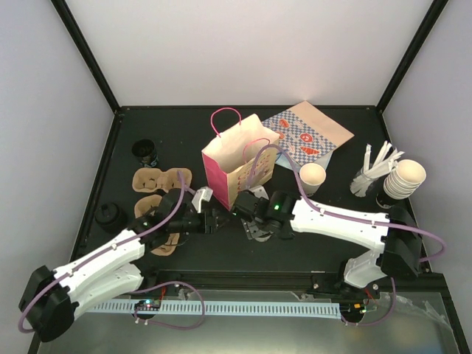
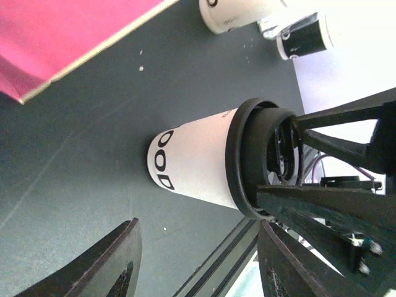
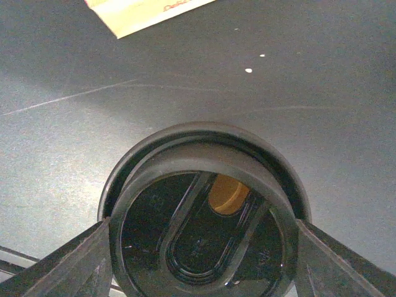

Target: Pack the takeout coffee

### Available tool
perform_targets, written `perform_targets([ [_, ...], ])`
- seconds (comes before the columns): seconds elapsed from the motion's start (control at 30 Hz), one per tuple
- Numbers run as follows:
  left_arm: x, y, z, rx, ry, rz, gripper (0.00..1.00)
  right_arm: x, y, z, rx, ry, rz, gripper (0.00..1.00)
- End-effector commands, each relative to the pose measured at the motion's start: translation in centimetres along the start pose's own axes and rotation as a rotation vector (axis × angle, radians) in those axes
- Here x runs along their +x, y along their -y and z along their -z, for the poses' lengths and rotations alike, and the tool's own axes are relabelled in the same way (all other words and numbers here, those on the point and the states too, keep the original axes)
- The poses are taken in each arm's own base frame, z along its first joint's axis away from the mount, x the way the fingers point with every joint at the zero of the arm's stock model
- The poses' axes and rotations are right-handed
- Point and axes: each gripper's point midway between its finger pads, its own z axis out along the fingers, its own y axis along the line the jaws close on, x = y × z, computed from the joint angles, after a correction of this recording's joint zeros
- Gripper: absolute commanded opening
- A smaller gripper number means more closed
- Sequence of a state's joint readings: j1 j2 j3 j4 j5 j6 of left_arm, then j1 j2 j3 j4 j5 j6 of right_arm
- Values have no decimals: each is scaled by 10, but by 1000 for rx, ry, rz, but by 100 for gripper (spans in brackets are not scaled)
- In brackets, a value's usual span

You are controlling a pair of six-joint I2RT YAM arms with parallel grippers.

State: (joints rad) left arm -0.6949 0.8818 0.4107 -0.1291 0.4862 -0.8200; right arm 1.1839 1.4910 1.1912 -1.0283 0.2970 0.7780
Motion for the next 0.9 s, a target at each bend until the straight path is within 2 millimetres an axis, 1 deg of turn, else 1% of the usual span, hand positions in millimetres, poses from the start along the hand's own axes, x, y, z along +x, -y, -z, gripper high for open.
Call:
perform_targets([
  [0.0,-16,7,20,-75,65,-80,54,-8,22,13,37,59,-10,72],
  [0.13,-25,14,32,-99,108,-120,55,-10,32,18,35,78,-22,71],
  [0.23,-30,17,39,-114,130,-137,55,-10,39,18,39,83,-26,71],
  [0.4,-36,21,46,-138,150,-152,55,-6,44,14,40,73,-17,72],
  [0.6,-45,25,60,-178,192,-176,56,-3,48,12,37,67,-15,71],
  [0.83,-62,32,87,-234,283,-201,57,-7,61,22,34,89,-28,72],
  [0.87,-67,36,94,-244,296,-209,57,-9,63,24,33,96,-32,71],
])
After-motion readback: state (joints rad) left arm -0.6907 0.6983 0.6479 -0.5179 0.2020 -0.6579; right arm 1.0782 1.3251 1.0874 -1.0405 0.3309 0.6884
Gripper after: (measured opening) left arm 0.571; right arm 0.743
